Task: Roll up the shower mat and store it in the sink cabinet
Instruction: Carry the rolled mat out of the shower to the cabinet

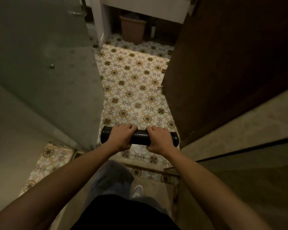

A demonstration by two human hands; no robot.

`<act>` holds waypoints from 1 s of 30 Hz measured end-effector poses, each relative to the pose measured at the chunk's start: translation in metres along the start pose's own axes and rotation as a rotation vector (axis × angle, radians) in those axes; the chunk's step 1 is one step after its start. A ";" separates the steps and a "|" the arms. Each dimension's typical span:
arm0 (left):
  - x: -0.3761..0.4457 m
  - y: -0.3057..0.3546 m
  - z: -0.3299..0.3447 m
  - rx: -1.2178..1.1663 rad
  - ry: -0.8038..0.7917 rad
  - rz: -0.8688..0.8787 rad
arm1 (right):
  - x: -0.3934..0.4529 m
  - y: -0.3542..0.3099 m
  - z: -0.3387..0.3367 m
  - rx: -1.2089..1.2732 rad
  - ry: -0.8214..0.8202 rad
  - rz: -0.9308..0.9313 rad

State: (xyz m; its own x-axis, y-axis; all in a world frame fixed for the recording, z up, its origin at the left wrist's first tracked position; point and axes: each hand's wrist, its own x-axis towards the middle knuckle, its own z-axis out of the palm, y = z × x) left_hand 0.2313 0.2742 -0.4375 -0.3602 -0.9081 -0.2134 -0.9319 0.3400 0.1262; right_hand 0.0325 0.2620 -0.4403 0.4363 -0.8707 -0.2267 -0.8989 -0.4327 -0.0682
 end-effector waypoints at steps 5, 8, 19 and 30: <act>0.068 -0.037 -0.008 0.000 -0.036 -0.019 | 0.075 0.026 -0.012 0.014 -0.017 -0.039; 0.126 -0.068 -0.006 -0.027 -0.030 -0.050 | 0.144 0.048 -0.018 -0.021 -0.032 -0.075; 0.327 -0.188 -0.055 -0.038 -0.055 -0.073 | 0.367 0.110 -0.064 0.039 -0.043 -0.049; 0.467 -0.272 -0.085 -0.051 -0.082 -0.154 | 0.539 0.159 -0.095 0.050 -0.103 -0.127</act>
State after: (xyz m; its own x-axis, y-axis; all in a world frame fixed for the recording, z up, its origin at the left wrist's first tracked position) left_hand 0.3199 -0.2627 -0.4890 -0.2179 -0.9248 -0.3120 -0.9737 0.1840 0.1346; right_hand 0.1282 -0.2979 -0.4810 0.5428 -0.7800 -0.3114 -0.8387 -0.5234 -0.1508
